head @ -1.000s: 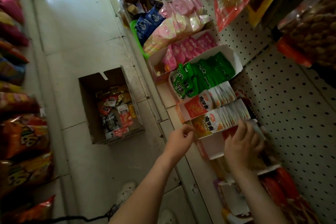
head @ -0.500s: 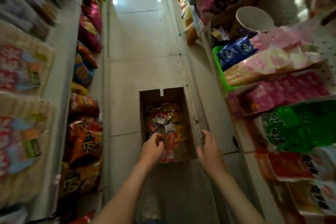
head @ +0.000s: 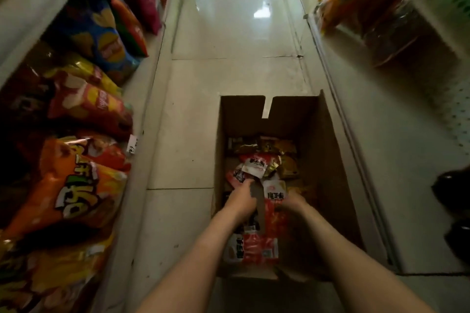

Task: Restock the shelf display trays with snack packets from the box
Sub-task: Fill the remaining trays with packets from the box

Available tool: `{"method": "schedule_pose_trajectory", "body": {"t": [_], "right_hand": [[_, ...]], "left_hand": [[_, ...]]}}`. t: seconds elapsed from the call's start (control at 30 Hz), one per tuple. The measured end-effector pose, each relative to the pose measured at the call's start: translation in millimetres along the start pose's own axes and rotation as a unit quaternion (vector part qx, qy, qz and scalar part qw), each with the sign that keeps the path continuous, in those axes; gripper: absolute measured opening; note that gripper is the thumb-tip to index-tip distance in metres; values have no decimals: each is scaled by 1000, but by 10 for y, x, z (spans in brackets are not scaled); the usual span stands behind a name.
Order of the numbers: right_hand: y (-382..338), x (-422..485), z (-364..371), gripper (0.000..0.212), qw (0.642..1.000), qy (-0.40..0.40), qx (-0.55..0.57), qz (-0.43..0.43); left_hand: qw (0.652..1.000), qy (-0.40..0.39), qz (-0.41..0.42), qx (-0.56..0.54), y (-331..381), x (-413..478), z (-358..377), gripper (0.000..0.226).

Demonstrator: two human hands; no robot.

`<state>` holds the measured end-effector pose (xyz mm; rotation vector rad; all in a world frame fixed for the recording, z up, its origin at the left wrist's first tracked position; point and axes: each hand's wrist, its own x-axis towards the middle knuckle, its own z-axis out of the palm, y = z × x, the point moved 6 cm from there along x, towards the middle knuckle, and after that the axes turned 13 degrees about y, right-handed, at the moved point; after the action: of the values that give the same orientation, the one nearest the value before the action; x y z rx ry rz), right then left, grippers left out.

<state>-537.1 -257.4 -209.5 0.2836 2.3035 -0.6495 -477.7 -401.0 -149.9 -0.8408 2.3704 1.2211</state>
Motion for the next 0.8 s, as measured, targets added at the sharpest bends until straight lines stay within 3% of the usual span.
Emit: {"method": "schedule_pose_trajectory", "body": {"t": [0.1, 0.2, 0.23, 0.3, 0.37, 0.5, 0.57, 0.67, 0.73, 0.8], "right_hand": [[-9, 279, 190, 55, 999, -18, 10, 25], [49, 414, 330, 71, 999, 32, -1, 16], [104, 437, 371, 69, 998, 62, 8, 20], [187, 497, 416, 45, 995, 85, 52, 28], [149, 540, 422, 26, 991, 38, 126, 16], [-10, 372, 307, 14, 954, -96, 283, 22], [-57, 296, 318, 16, 941, -137, 309, 8], [-82, 259, 426, 25, 955, -191, 225, -38], [-27, 189, 512, 37, 970, -228, 52, -71], [103, 155, 605, 49, 958, -249, -127, -59]], "left_hand": [[999, -3, 11, 34, -59, 276, 145, 50], [999, -8, 7, 50, -93, 382, 254, 49], [998, -15, 12, 57, -99, 400, 293, 51], [997, -30, 19, 72, -91, 410, 319, 56], [998, -18, 4, 64, -117, 467, 284, 59], [996, 27, -80, 7, -250, 510, 228, 72], [995, 37, -90, 1, -270, 487, 219, 55], [994, 38, -62, 78, -268, 501, 186, 37], [988, 56, -54, 136, -296, 504, 155, 35], [980, 77, -52, 177, -299, 463, 99, 31]]}}
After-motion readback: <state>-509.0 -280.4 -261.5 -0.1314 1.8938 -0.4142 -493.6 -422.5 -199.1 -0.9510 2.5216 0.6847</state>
